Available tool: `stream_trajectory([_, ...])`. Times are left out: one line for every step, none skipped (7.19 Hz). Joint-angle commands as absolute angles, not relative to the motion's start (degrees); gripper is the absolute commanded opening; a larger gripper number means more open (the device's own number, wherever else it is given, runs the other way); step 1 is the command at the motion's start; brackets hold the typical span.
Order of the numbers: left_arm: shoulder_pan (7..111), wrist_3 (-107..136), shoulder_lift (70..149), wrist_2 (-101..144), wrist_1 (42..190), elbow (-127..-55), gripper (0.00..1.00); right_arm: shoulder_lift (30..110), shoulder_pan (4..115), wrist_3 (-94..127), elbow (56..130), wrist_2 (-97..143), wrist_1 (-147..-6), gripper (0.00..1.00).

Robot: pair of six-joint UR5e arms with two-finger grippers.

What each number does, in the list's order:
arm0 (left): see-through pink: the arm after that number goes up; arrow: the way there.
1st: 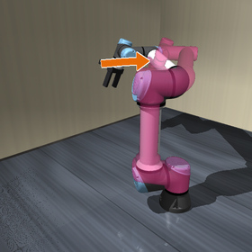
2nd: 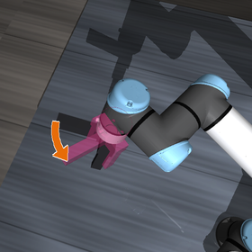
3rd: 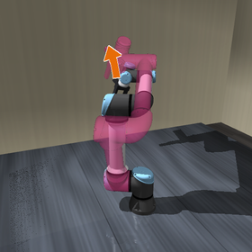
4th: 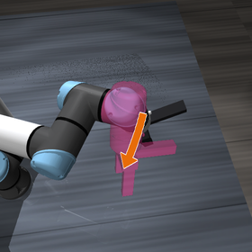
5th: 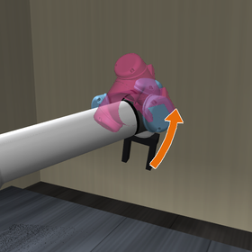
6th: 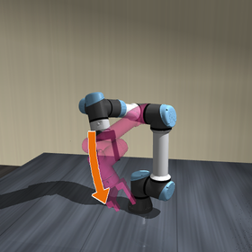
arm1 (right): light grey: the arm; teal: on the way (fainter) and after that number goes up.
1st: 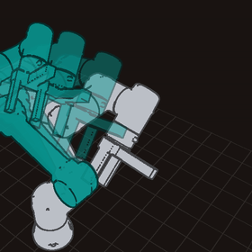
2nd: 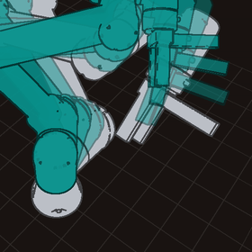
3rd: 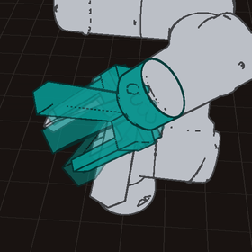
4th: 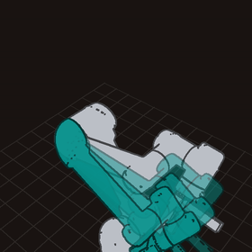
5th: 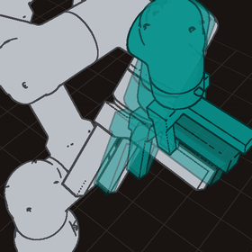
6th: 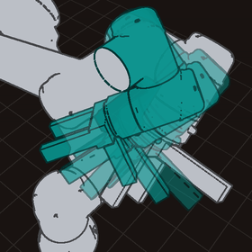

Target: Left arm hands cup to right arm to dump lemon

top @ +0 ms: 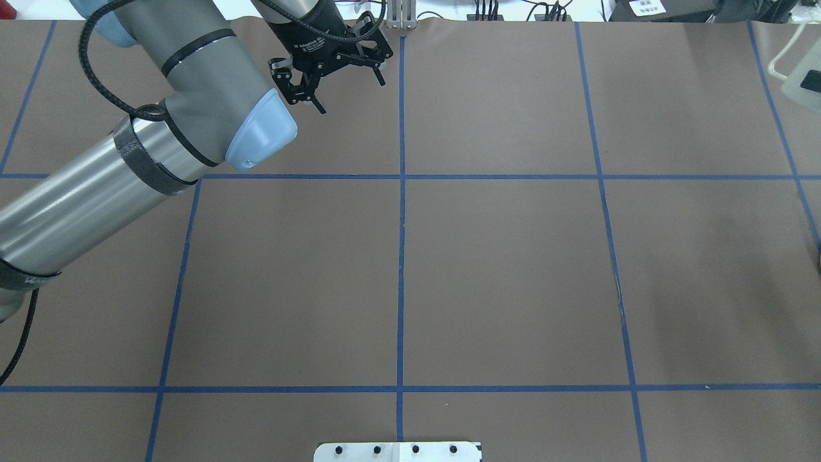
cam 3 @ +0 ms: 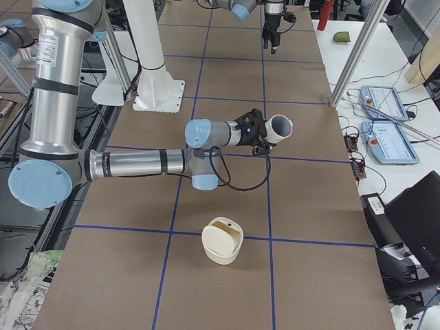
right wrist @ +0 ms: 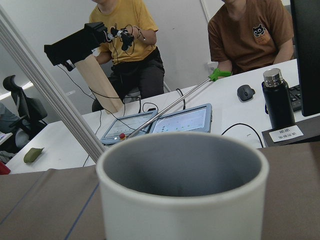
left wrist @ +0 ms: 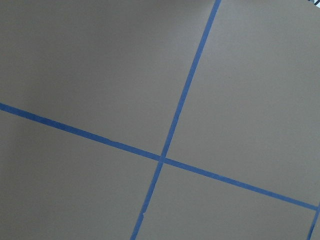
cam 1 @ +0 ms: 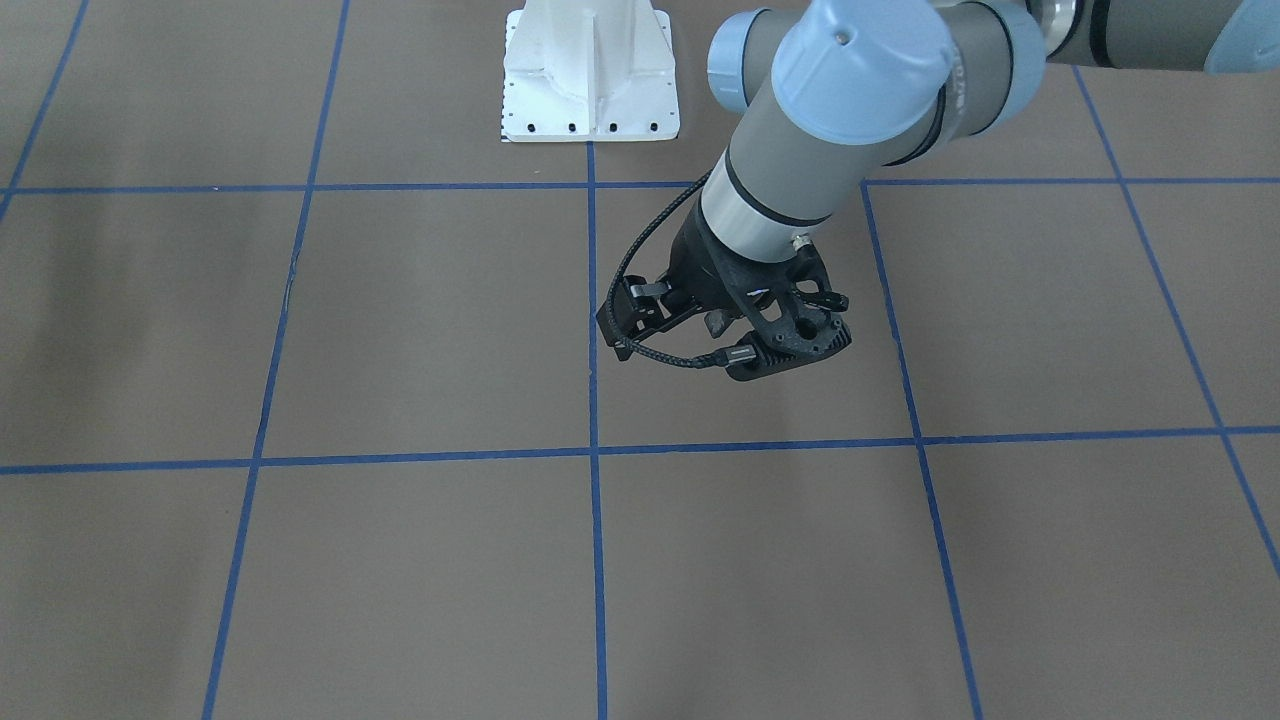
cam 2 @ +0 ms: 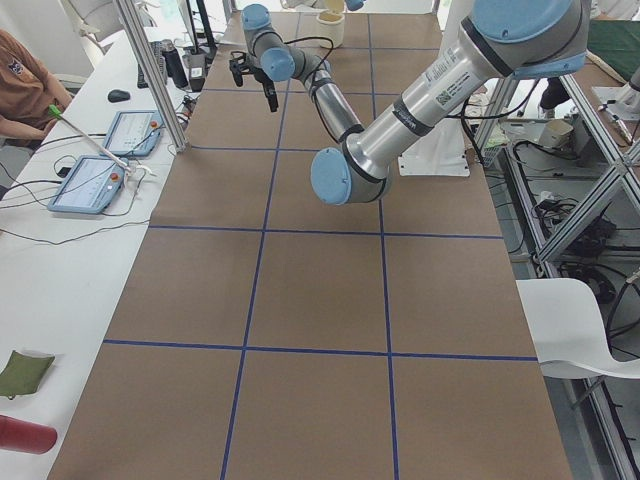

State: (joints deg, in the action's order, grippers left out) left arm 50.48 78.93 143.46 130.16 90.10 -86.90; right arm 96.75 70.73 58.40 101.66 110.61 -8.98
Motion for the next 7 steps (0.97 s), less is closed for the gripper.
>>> stream_trajectory([50.6, 78.2, 143.3, 130.2, 90.0, -86.9, 1.0, 91.8, 66.7, 46.8, 101.8, 104.1, -20.3, 0.17])
stream_trajectory([50.6, 78.2, 143.3, 130.2, 90.0, -87.0, 1.0, 89.7, 62.7, 42.6, 101.9, 98.6, -24.8, 0.17])
stream_trajectory([50.5, 78.2, 143.1, 130.2, 90.1, -87.0, 1.0, 87.2, 58.6, 37.8, 101.9, 92.1, -30.3, 0.17])
stream_trajectory([50.5, 78.1, 142.5, 130.2, 90.3, -87.0, 1.0, 84.1, 54.4, 35.3, 101.9, 86.5, -35.6, 0.17])
stream_trajectory([50.5, 78.0, 142.5, 130.2, 90.4, -86.9, 1.0, 80.0, 49.4, 33.9, 101.9, 80.3, -41.5, 0.2])
stream_trajectory([50.5, 78.0, 142.5, 130.3, 90.5, -86.8, 1.0, 76.2, 43.4, 33.8, 101.7, 72.4, -47.0, 0.21])
stream_trajectory([50.5, 75.6, 142.4, 130.3, 90.4, -86.8, 1.0, 73.6, 40.2, 34.0, 101.7, 68.4, -50.0, 0.21])
